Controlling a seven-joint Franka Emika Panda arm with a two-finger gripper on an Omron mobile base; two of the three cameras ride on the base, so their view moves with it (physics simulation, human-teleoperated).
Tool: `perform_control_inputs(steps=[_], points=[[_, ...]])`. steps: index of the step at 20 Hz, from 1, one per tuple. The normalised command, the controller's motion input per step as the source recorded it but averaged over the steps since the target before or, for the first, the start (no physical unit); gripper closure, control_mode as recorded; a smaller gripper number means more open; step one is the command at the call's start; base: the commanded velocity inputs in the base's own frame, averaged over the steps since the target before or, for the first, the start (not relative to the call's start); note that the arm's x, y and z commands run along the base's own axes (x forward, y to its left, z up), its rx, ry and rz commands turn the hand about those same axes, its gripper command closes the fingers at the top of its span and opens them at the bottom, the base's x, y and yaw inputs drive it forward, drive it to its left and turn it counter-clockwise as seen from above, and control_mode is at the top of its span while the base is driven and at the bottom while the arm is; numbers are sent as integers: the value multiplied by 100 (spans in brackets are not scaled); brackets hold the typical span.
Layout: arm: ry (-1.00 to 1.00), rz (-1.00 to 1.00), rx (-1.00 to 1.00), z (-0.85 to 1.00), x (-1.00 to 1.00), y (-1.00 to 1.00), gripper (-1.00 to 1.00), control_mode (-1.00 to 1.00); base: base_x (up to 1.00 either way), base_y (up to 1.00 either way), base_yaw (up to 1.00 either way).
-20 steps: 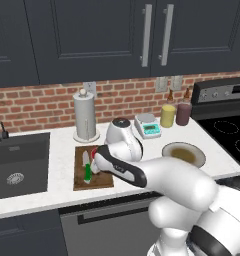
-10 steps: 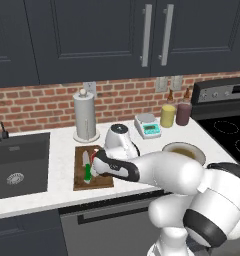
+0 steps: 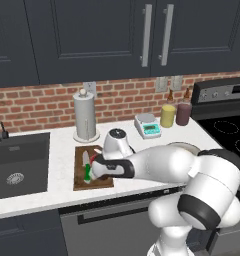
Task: Pick up the knife from the drawer and place it on the cutting board. Then place the meat from the plate to the cutting board.
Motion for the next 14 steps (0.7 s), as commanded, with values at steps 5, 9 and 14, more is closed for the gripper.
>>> perform_control_inputs(steps=[5,9,14], points=[[1,0,0,-21,16,29,100,-100,0,0,0],[1,0,0,-27,14,22,100,-100,0,0,0],[2,0,0,-22,6,7,-100,-100,0,0,0]])
